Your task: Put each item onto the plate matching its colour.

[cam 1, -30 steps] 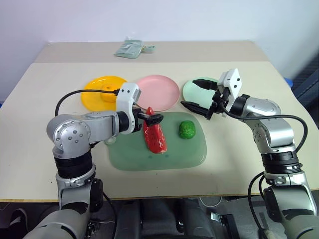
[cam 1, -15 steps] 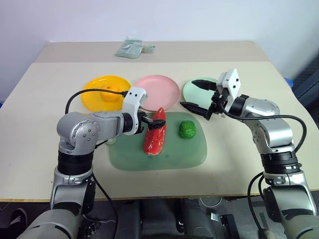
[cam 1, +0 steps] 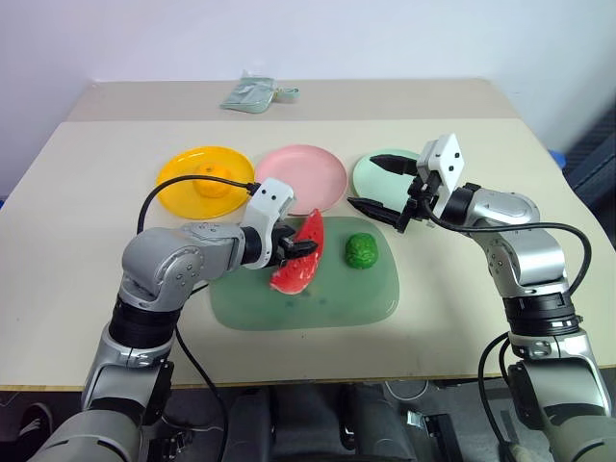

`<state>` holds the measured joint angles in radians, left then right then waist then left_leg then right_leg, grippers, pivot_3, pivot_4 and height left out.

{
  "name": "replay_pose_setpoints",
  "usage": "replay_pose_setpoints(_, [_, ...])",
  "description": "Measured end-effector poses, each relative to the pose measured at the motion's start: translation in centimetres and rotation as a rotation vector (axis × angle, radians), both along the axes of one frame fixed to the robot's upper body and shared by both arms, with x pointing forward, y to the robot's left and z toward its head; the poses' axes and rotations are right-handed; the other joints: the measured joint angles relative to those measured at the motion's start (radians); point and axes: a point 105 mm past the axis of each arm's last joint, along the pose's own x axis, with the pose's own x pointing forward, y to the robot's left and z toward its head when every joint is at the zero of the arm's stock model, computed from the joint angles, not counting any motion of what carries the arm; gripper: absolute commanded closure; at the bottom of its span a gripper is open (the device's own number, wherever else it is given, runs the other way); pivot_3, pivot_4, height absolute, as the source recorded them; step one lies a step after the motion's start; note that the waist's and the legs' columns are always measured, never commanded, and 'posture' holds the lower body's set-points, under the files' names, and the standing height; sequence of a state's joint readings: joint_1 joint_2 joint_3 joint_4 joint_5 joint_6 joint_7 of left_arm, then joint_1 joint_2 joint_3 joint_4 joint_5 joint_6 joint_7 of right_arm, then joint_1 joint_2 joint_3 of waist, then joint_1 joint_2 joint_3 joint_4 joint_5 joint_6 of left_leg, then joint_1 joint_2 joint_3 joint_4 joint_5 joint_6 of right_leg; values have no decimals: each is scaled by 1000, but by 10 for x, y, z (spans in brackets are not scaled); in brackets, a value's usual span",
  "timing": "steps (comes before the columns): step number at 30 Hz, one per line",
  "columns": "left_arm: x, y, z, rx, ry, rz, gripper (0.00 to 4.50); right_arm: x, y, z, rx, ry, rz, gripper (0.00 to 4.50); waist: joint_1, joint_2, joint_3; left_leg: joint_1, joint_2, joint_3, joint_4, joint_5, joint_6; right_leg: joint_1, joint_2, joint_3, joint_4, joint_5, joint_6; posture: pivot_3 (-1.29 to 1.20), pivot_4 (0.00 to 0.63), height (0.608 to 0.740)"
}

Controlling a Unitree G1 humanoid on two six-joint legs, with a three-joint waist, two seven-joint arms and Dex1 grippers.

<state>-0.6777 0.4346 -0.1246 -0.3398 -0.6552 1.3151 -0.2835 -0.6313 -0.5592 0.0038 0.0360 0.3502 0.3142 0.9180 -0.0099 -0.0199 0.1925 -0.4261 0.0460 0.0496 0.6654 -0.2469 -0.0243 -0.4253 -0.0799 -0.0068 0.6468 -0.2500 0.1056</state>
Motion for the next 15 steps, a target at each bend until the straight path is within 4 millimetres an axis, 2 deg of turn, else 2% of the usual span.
replay_pose_setpoints(1, [0, 0, 0, 0, -1, -4, 3684, 0, 0, 0, -2, -2, -1, 0, 1, 0, 0, 0, 0, 0, 0, 0, 0, 0, 0, 0, 0, 0, 0, 0, 150, 740])
replay_pose_setpoints(10, [1, 0, 2, 6, -39, -19, 3684, 1, -1, -1, -10, -11, -8, 0, 0, 0, 0, 0, 0, 0, 0, 0, 0, 0, 0, 0, 0, 0, 0, 0, 150, 740])
replay_pose_setpoints(12, [5, 2, 10, -9, -71, -13, 3684, 1, -1, -1, -9, -11, -8, 0, 0, 0, 0, 0, 0, 0, 0, 0, 0, 0, 0, 0, 0, 0, 0, 0, 150, 740])
replay_pose_setpoints(15, [23, 7, 39, -48, -180, 30, 3684, 1, 1, 0, 19, -3, 4, 0, 0, 0, 0, 0, 0, 0, 0, 0, 0, 0, 0, 0, 0, 0, 0, 0, 150, 740])
